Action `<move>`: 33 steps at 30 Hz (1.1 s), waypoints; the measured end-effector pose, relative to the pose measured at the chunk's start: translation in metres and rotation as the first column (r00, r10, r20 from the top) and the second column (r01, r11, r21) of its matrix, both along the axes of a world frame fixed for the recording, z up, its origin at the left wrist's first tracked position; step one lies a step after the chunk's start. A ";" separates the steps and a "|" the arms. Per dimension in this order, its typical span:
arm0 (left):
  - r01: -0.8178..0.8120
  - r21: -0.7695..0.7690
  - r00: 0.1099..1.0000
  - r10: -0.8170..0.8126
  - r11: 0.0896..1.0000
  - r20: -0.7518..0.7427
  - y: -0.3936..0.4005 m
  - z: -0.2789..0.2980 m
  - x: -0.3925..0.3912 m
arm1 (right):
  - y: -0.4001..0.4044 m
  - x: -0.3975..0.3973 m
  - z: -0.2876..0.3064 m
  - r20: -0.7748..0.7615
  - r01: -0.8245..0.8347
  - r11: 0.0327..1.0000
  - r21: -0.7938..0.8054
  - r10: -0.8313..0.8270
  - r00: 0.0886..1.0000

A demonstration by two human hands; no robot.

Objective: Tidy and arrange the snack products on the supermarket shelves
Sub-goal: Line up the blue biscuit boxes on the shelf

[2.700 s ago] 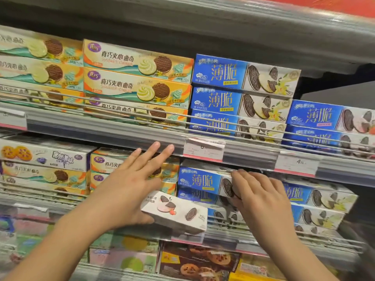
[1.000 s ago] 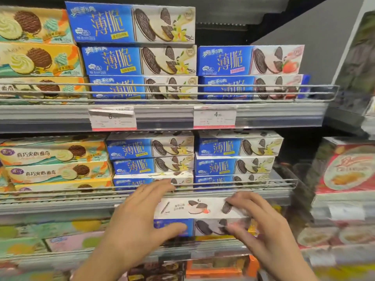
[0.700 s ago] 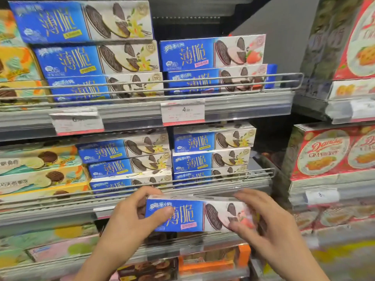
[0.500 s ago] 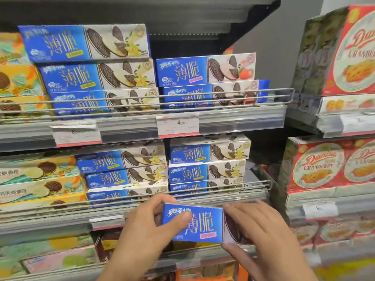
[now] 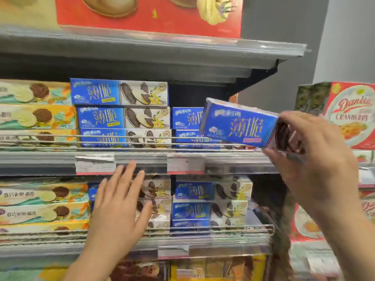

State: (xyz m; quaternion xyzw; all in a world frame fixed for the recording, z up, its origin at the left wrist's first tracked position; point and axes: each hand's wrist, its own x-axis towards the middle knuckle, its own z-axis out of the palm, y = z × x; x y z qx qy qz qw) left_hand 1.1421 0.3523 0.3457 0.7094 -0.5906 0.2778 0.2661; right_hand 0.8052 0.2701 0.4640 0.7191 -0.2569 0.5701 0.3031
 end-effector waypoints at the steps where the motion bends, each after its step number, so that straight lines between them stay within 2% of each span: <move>1: -0.010 0.012 1.000 0.010 1.000 0.029 -0.002 -0.005 0.003 | -0.007 0.005 0.015 -0.003 0.026 0.999 -0.019 -0.026 1.000; 7: -0.005 0.012 0.995 0.004 1.000 0.096 -0.011 -0.014 0.014 | -0.056 0.045 0.086 -0.093 0.127 0.988 -0.090 -0.136 0.986; 12: -0.016 0.024 0.994 0.013 1.000 0.109 -0.013 -0.015 0.022 | -0.082 0.073 0.111 -0.215 0.248 0.968 -0.023 -0.247 0.945; 15: -0.017 0.021 0.994 0.015 1.000 0.105 -0.014 -0.016 0.022 | -0.081 0.080 0.111 -0.344 0.220 0.966 0.137 -0.162 0.925; 17: -0.012 0.004 0.995 0.012 1.000 0.098 -0.015 -0.018 0.021 | -0.077 0.083 0.110 -0.345 0.152 0.968 0.197 -0.077 0.936; 21: -0.004 -0.015 0.996 0.006 1.000 0.088 -0.016 -0.021 0.019 | -0.075 0.086 0.106 -0.304 0.091 0.985 0.149 -0.042 0.952; 26: 0.014 -0.019 0.998 -0.013 1.000 0.066 -0.017 -0.022 0.018 | -0.081 0.083 0.099 -0.249 -0.014 0.981 0.194 0.063 0.967; 28: 0.045 -0.026 0.997 -0.043 0.999 0.056 -0.017 -0.022 0.020 | -0.083 0.082 0.092 -0.190 -0.078 0.991 0.107 0.097 0.977; 31: 0.084 -0.026 0.995 -0.083 0.996 0.046 -0.014 -0.021 0.024 | -0.062 0.087 0.070 -0.072 -0.135 0.972 -0.191 0.123 0.990; 33: 0.107 -0.022 0.993 -0.106 0.994 0.054 -0.011 -0.018 0.025 | -0.033 0.099 0.038 -0.101 -0.245 0.938 -0.247 0.226 0.969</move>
